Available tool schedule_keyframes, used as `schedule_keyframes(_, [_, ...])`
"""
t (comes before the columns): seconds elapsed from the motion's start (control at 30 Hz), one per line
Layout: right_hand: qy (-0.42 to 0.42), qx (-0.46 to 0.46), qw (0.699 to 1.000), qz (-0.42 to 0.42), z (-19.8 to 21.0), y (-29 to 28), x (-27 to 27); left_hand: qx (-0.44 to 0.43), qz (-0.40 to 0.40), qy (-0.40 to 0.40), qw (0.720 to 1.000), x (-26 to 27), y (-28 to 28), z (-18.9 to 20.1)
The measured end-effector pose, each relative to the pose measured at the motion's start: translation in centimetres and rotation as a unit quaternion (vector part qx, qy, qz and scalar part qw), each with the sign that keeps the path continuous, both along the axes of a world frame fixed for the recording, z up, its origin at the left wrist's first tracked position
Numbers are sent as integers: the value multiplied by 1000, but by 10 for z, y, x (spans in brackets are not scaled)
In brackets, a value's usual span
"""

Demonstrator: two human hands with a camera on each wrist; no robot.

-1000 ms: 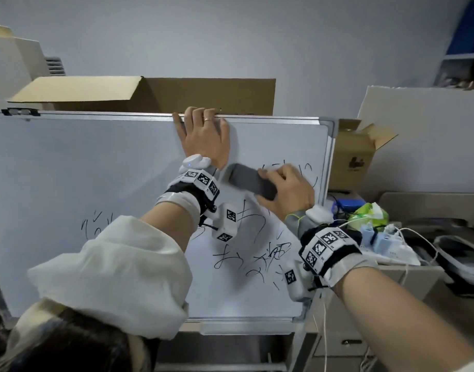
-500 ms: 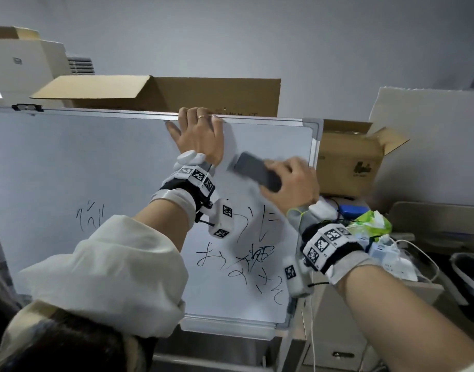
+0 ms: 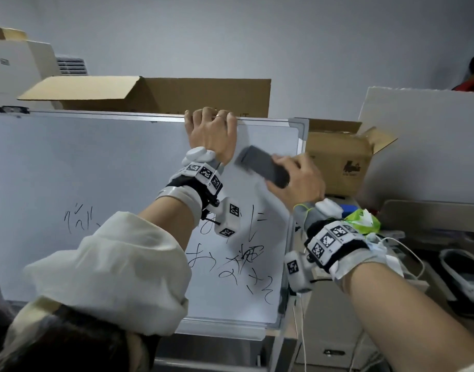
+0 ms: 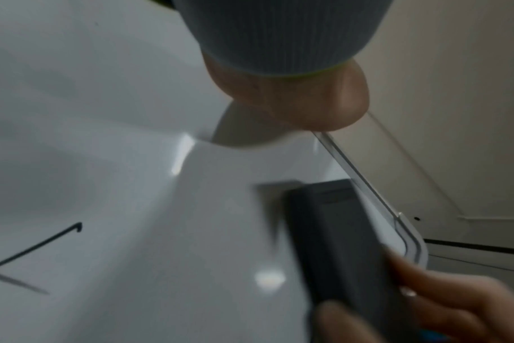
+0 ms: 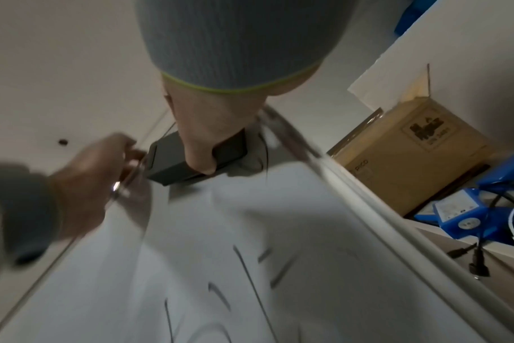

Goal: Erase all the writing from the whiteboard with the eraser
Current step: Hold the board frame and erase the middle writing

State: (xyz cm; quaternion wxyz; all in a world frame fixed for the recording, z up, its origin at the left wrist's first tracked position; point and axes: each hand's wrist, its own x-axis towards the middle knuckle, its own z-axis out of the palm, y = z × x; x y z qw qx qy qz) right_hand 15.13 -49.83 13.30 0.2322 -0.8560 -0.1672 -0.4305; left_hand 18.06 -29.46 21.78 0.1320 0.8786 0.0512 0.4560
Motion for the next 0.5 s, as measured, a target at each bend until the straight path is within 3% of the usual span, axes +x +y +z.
schedule_keyframes(0.1, [6,36,999,-29,12,-17,1,7,19,4,1000,2,-1,-2])
schedule_keyframes(0.2, [21,32,999,-9,-1,-10,-7,-10,26,9,1000,3,0,0])
schedule_keyframes(0.37, [42,-81,996,23,-40,-9,-24,-24,7,19,1000,4,3,-2])
schedule_keyframes(0.43, [39,-74,996,11,-27,-14,-20,-30,-2,23,999,4,2,-2])
schedule_keyframes(0.5, [44,-7,999,-20,-3,-20,-13,-40,-7,17,999,2,-2,-2])
